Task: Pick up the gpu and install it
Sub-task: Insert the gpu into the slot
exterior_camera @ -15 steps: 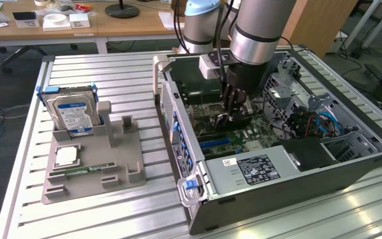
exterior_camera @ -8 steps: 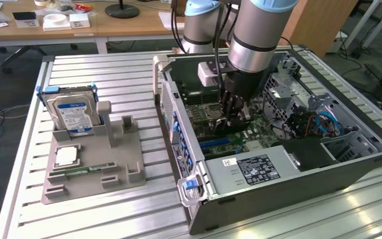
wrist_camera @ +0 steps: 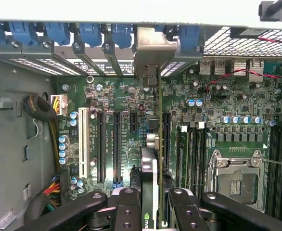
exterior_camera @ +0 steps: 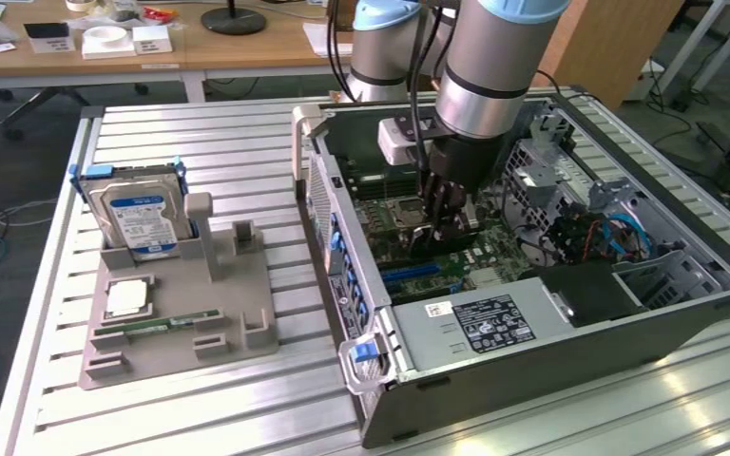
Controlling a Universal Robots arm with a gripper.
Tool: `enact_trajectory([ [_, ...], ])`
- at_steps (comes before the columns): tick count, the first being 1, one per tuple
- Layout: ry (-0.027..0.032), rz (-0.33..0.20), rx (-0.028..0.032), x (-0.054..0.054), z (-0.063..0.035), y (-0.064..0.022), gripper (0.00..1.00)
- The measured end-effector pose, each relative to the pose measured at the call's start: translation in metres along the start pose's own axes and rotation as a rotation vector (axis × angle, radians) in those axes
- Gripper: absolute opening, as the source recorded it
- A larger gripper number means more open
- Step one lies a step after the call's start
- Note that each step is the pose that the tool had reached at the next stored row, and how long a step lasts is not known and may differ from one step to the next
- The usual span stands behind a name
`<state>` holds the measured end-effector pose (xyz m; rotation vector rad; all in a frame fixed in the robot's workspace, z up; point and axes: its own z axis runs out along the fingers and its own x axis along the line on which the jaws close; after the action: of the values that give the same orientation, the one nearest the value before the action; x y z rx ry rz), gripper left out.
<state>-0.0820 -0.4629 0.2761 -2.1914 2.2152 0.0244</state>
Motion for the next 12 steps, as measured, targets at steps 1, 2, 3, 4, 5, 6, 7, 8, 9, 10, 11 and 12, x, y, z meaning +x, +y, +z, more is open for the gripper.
enact_trajectory([
  [1,0.0000,0.000,0.0000,0.0000,0.0000,0.0000,0.27],
  [2,0.0000,0.000,0.0000,0.0000,0.0000,0.0000,0.27],
  [3,-0.0003,0.000,0.0001,0.0000,0.0000,0.0000,0.27],
  [4,-0.0002,0.000,0.0000,0.0000,-0.0004,0.0000,0.27],
  [5,-0.0001,0.000,0.0000,0.0000,-0.0008,0.0000,0.27],
  [6,-0.0001,0.000,0.0001,0.0000,-0.0013,0.0000,0.27],
  [7,-0.0001,0.000,0.0001,-0.0001,-0.0018,0.0000,0.27],
  [8,-0.0002,0.000,0.0001,-0.0001,-0.0022,0.0000,0.27],
  [9,-0.0003,0.000,0.0001,0.0000,-0.0024,0.0000,0.27],
  [10,-0.0003,0.000,0.0001,0.0000,-0.0027,0.0000,0.27],
  [11,0.0000,0.000,0.0000,0.0002,-0.0028,0.0000,0.27],
  [12,0.0001,0.000,-0.0001,0.0006,-0.0029,-0.0001,0.27],
])
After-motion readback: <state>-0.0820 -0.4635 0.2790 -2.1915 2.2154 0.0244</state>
